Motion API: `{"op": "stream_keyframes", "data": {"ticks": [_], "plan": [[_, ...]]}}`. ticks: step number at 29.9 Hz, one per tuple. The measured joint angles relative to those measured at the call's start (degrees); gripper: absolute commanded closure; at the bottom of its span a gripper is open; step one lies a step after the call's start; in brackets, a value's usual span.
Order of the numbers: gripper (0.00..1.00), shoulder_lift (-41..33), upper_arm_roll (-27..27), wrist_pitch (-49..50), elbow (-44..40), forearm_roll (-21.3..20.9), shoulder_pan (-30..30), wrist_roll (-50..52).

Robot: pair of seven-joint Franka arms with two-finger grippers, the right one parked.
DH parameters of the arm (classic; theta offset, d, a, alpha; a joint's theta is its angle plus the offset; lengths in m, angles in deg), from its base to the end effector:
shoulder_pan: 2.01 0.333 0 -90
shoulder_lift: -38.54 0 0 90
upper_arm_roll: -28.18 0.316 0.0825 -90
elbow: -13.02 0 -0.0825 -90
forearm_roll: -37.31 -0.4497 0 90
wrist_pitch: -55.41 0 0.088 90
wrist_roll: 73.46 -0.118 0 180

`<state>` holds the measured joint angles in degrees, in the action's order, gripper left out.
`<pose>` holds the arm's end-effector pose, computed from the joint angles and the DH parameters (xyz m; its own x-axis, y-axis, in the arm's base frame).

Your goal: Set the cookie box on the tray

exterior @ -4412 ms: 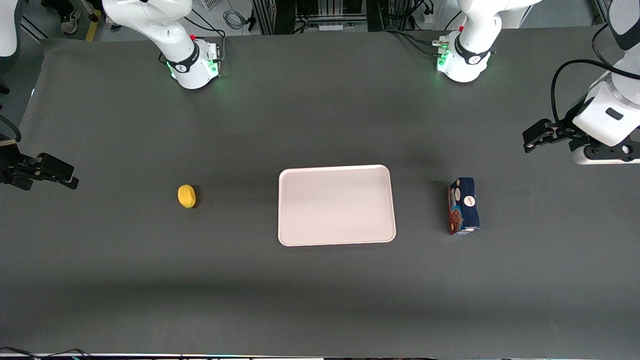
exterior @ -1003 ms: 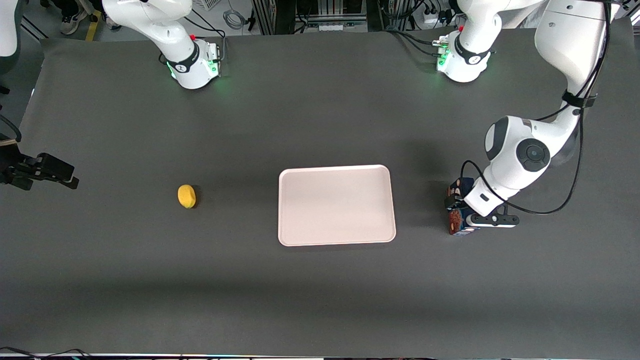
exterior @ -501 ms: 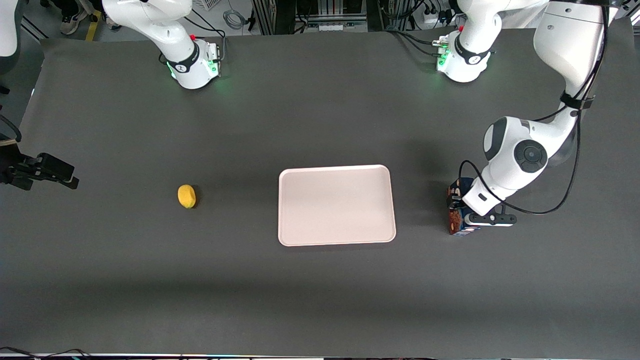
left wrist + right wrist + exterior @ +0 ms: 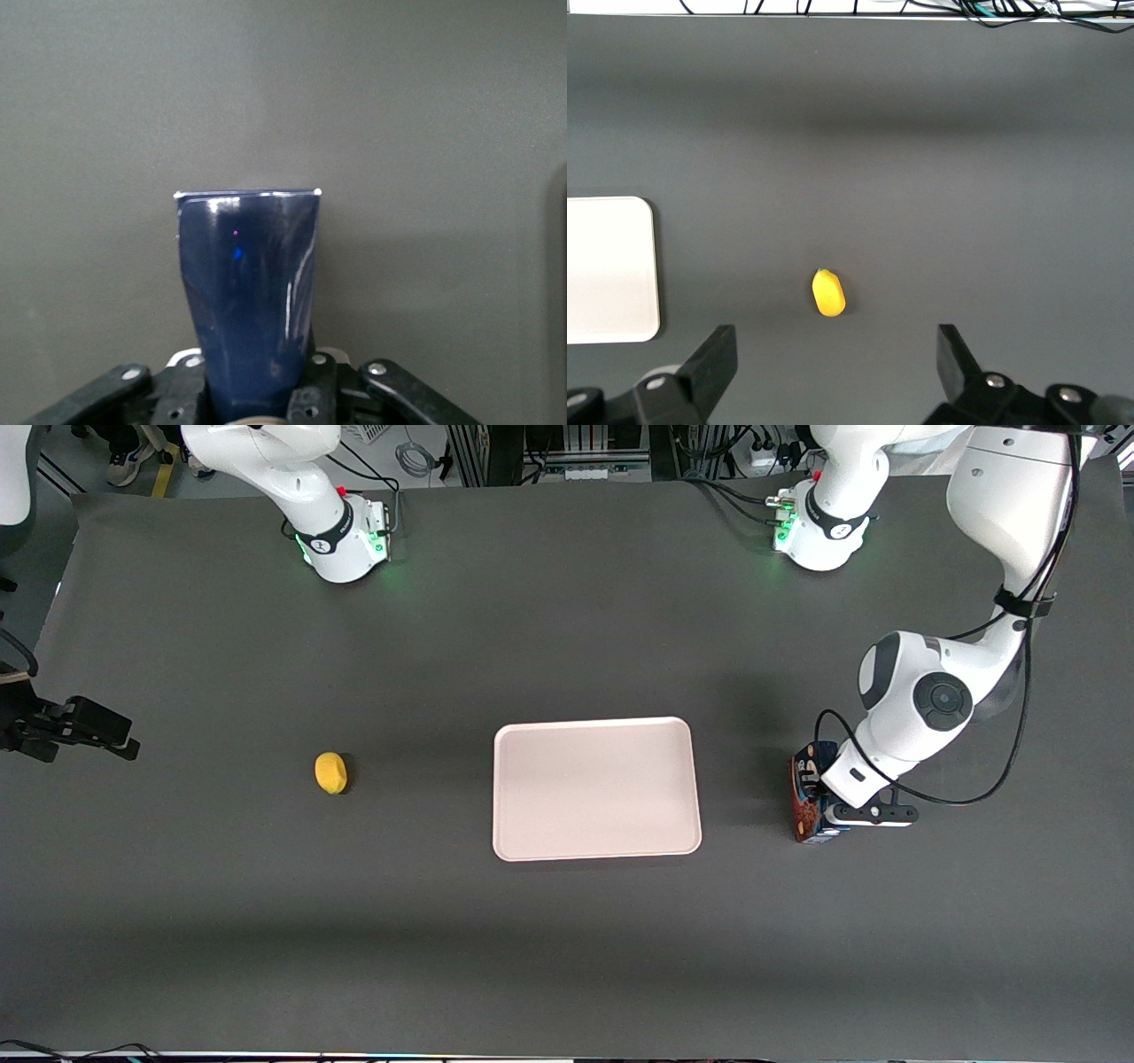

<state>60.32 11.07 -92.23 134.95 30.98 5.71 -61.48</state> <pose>0.6158 -0.1072 0.1811 0.9967 -0.0183 0.0797 -0.0231 -0.9979 0.0601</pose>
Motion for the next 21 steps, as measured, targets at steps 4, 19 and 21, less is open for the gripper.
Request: {"op": "stream_keyframes", "data": {"ticks": [4, 19, 21], "plan": [[0.97, 0.0, 0.04, 0.13, -0.24, 0.0, 0.03, 0.0], [0.97, -6.36, 0.09, 19.17, -10.33, 0.0, 0.2, -0.13], [0.97, -7.79, -0.01, 22.94, -12.68, 0.0, 0.19, -0.13]]}}
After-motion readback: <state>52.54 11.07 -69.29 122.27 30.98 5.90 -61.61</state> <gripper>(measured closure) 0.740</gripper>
